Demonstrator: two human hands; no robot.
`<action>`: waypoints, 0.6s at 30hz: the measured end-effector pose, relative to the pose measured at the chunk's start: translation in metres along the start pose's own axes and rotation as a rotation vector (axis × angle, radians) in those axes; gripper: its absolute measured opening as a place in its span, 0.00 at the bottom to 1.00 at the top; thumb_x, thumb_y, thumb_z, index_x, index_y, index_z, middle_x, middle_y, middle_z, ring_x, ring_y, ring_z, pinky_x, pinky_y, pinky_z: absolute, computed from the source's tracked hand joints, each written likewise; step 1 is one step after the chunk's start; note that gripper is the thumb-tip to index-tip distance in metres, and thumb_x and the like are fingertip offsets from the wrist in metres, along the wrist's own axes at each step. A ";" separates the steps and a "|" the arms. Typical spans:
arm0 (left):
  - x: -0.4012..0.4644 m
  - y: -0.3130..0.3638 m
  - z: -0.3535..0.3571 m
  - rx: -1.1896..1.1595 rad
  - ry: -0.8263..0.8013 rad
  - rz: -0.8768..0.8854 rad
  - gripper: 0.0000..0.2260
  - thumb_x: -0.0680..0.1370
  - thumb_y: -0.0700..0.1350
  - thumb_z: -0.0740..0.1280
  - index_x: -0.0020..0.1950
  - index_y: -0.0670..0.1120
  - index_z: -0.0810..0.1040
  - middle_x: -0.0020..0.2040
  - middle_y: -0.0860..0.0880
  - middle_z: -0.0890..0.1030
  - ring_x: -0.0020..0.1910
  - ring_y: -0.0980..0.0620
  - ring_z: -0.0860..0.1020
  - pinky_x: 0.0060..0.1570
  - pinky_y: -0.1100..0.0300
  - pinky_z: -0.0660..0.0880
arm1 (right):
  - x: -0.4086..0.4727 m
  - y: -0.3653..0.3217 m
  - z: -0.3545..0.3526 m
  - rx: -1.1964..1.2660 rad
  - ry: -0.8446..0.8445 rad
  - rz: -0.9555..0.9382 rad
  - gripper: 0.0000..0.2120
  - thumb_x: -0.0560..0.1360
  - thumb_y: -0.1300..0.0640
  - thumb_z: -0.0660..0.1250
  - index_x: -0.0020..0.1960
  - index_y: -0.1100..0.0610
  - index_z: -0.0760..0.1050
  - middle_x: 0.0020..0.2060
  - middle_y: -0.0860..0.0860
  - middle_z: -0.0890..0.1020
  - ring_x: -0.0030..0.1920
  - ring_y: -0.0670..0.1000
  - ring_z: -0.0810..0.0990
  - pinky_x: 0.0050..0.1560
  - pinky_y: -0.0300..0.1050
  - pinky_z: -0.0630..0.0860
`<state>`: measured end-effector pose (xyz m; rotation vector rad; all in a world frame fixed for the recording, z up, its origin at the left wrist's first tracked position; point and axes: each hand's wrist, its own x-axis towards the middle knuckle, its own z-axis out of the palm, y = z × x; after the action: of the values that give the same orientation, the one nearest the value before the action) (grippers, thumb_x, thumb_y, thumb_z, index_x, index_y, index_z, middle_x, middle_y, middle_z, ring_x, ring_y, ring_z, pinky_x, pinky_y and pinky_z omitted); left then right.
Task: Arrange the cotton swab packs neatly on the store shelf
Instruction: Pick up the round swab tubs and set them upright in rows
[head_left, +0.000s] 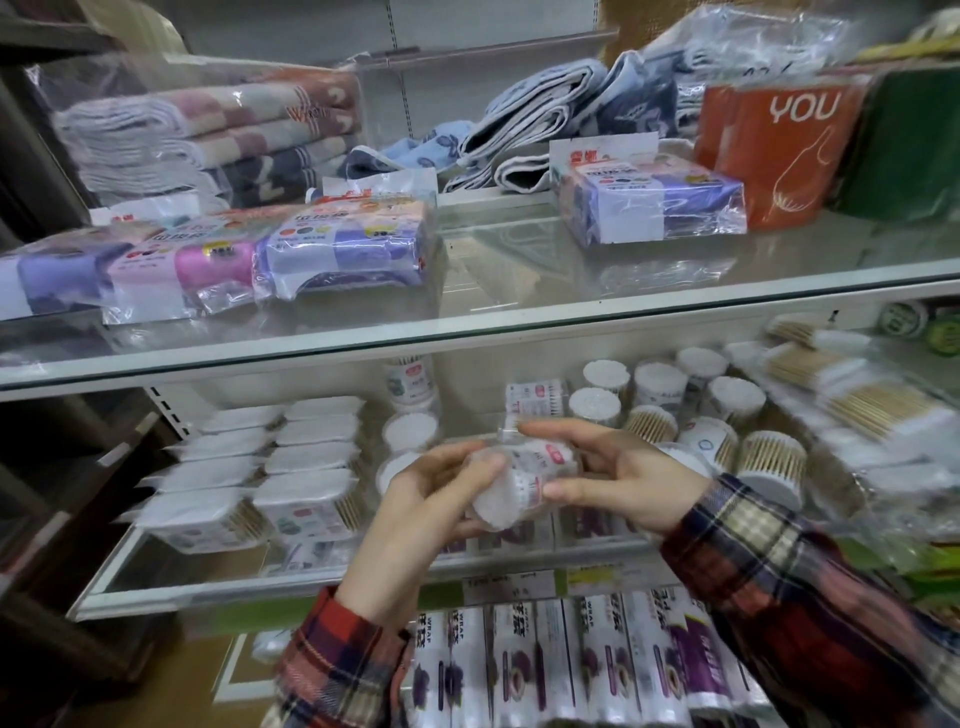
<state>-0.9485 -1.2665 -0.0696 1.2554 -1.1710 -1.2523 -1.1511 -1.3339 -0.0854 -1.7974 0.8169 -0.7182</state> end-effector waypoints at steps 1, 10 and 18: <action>-0.001 0.000 0.002 0.010 0.017 0.007 0.21 0.67 0.52 0.76 0.57 0.48 0.79 0.51 0.51 0.85 0.50 0.53 0.83 0.45 0.57 0.81 | 0.000 0.000 0.000 -0.011 -0.008 -0.007 0.29 0.67 0.45 0.72 0.67 0.44 0.70 0.68 0.44 0.72 0.66 0.45 0.73 0.66 0.51 0.72; -0.003 -0.011 0.008 0.001 0.096 0.038 0.26 0.60 0.48 0.78 0.56 0.45 0.79 0.51 0.49 0.85 0.49 0.52 0.83 0.48 0.53 0.81 | 0.004 -0.001 -0.005 0.042 0.046 0.067 0.37 0.61 0.52 0.79 0.67 0.46 0.70 0.66 0.48 0.74 0.64 0.46 0.75 0.64 0.48 0.74; 0.003 -0.015 0.014 -0.168 0.199 0.074 0.24 0.61 0.45 0.81 0.55 0.45 0.80 0.51 0.47 0.84 0.52 0.49 0.83 0.50 0.52 0.80 | 0.008 -0.007 -0.002 0.408 0.288 0.335 0.24 0.68 0.46 0.69 0.60 0.56 0.74 0.53 0.56 0.83 0.48 0.54 0.85 0.47 0.45 0.81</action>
<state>-0.9624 -1.2687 -0.0848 1.1724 -0.9413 -1.1190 -1.1467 -1.3391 -0.0777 -1.1731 1.0457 -0.8594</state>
